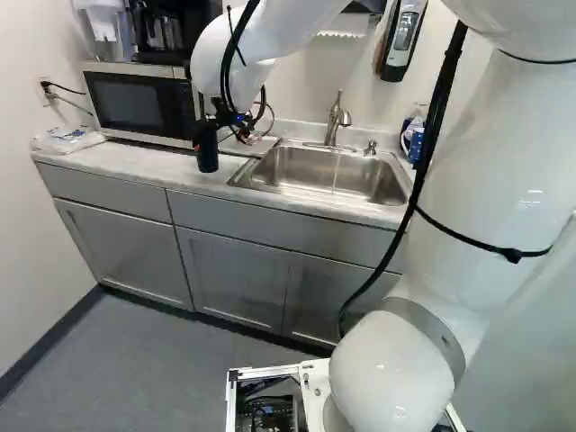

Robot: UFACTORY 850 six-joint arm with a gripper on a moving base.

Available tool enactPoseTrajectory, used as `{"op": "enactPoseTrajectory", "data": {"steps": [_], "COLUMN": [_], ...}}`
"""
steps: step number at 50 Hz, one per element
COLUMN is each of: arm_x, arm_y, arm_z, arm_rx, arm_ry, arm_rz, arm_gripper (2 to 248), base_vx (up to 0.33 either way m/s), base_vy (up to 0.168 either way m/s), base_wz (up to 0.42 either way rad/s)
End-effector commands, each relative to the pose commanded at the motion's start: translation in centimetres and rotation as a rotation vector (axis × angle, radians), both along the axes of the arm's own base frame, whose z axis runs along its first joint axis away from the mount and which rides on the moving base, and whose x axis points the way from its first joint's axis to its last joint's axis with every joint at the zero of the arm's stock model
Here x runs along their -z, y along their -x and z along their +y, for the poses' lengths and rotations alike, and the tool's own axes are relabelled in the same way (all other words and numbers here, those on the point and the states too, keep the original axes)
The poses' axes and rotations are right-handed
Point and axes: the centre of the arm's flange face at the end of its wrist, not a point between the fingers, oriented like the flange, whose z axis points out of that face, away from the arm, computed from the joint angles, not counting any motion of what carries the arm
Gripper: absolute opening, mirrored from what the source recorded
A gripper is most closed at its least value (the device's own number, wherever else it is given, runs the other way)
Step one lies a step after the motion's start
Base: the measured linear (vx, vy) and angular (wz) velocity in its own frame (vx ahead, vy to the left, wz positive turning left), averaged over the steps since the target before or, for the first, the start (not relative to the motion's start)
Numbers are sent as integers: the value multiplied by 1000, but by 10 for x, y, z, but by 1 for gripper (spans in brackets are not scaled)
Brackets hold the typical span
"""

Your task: Rinse the cup and place it in the tray

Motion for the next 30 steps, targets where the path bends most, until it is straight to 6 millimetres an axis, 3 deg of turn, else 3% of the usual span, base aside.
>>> {"op": "enactPoseTrajectory", "data": {"steps": [30], "arm_x": [26], "arm_y": [-8], "arm_z": [9], "arm_rx": [-9], "arm_ry": [-41], "arm_rz": [-70], "arm_gripper": [247], "base_vx": [0], "base_vy": [0], "base_wz": [0]}}
